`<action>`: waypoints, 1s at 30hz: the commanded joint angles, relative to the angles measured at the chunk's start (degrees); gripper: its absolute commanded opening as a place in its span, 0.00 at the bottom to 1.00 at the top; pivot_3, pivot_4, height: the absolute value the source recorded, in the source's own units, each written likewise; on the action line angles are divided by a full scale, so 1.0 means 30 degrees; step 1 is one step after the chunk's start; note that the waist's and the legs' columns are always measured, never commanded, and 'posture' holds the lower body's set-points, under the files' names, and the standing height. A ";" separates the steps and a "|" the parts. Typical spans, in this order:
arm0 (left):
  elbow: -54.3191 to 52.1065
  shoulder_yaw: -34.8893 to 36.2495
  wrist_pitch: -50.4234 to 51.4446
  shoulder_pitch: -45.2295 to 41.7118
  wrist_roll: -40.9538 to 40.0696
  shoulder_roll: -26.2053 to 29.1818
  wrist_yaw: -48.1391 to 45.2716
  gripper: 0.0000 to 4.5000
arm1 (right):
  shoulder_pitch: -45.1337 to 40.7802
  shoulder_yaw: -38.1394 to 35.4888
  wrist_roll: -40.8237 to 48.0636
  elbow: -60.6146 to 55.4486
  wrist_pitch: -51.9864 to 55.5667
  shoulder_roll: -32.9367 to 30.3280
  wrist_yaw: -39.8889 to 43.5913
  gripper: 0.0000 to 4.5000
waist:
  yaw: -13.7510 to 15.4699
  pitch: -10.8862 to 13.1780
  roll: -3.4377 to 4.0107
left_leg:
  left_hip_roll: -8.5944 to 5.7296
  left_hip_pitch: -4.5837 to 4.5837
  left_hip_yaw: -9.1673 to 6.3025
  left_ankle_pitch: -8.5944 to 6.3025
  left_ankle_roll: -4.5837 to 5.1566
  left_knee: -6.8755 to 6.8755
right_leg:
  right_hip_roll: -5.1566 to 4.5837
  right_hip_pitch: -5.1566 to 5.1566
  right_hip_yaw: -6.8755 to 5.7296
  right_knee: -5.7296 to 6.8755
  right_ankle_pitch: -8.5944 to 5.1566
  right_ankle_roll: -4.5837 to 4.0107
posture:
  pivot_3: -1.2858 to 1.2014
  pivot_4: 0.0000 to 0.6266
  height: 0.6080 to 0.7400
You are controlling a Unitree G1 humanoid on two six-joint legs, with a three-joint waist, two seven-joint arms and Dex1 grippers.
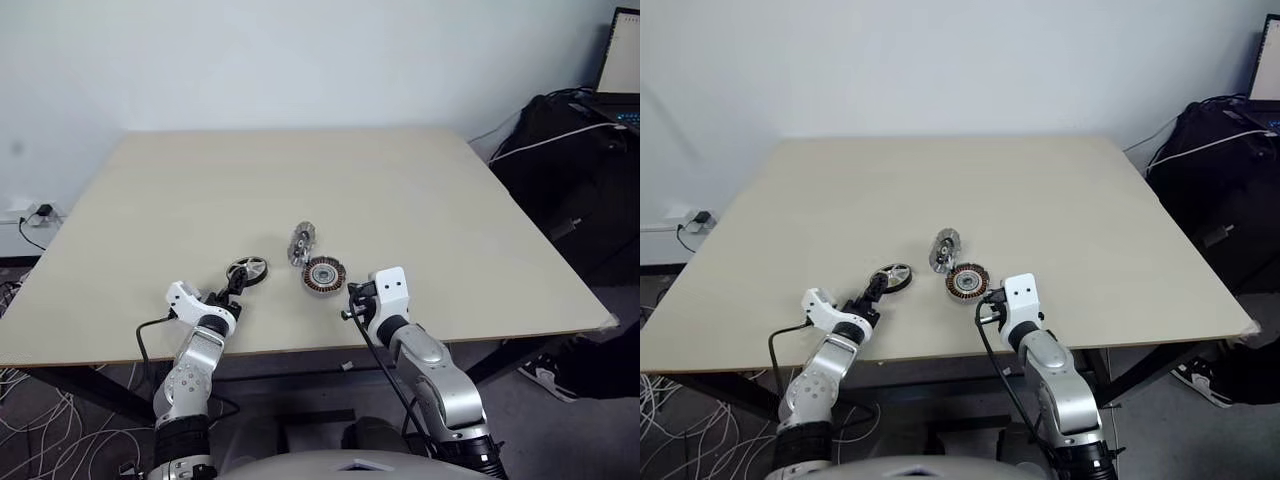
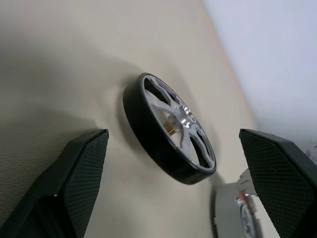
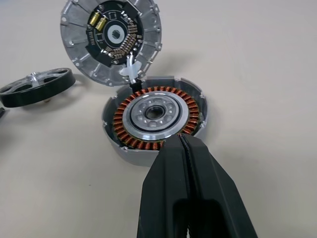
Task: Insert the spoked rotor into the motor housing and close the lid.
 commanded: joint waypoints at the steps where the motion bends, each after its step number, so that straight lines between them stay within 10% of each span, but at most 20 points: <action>1: 0.0361 -0.0042 0.0359 -0.0561 -0.0863 -0.1868 0.0315 1.00 | -0.0199 -0.0123 0.0245 -0.0854 -0.0158 0.0059 -0.0028 0.01 | 0.0002 0.0000 -0.0001 | 0.0000 -0.0003 0.0000 -0.0001 0.0001 0.0016 | -0.0002 0.0004 0.0001 0.0000 0.0006 0.0010 | 0.52 0.00 1.00; 27: 0.1415 -0.0189 0.0296 -0.1914 -0.2824 -0.2286 0.0226 1.00 | -0.0138 -0.0126 0.0224 -0.0776 -0.0152 0.0059 -0.0095 0.01 | -0.0013 0.0008 -0.0014 | 0.0000 -0.0022 0.0000 -0.0005 0.0004 0.0031 | -0.0085 -0.0011 0.0005 -0.0009 0.0022 0.0027 | 0.52 0.00 1.00; 30: 0.1899 -0.0024 -0.0158 -0.2353 -0.3092 -0.2464 0.0263 0.86 | -0.0115 -0.0126 0.0214 -0.0768 -0.0132 0.0037 -0.0098 0.00 | -0.0008 0.0011 -0.0020 | 0.0008 -0.0024 -0.0002 -0.0005 0.0003 0.0031 | -0.0081 -0.0017 0.0001 -0.0006 0.0024 0.0023 | 0.52 0.00 1.00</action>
